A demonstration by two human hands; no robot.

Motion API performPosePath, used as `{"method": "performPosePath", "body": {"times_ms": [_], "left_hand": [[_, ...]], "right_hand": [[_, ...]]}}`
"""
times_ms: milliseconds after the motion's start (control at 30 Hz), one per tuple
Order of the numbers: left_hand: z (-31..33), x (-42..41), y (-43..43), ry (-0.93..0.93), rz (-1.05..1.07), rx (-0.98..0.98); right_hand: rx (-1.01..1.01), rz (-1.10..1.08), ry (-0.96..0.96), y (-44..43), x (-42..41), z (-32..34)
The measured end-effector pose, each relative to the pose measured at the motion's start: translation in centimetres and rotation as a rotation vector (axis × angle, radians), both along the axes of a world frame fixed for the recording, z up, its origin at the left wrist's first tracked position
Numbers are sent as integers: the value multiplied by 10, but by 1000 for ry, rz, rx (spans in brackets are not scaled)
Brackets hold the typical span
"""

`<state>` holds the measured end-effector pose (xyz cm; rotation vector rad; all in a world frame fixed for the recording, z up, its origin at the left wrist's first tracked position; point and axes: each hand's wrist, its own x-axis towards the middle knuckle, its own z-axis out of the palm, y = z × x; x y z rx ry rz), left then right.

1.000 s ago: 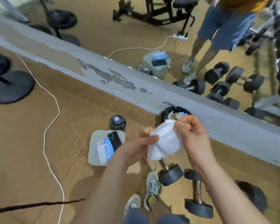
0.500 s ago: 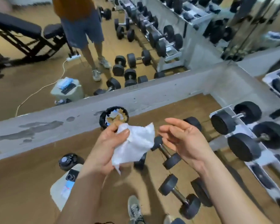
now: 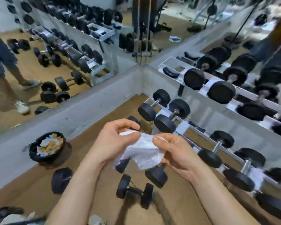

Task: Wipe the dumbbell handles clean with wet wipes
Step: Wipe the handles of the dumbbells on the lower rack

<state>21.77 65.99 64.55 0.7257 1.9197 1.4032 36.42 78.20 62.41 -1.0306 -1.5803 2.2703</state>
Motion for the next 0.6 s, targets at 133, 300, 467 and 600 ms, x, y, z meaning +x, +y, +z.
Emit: {"method": "performPosePath", "body": {"times_ms": [133, 300, 467, 600], "left_hand": [[-20, 75, 69, 627, 98, -159], [-40, 175, 153, 573, -254, 17], [-71, 182, 224, 482, -179, 3], [-90, 157, 288, 114, -78, -91]], "right_hand": [[173, -239, -46, 60, 90, 10], [-266, -436, 263, 100, 133, -6], [-405, -263, 325, 140, 138, -16], [-311, -203, 211, 194, 120, -34]]}}
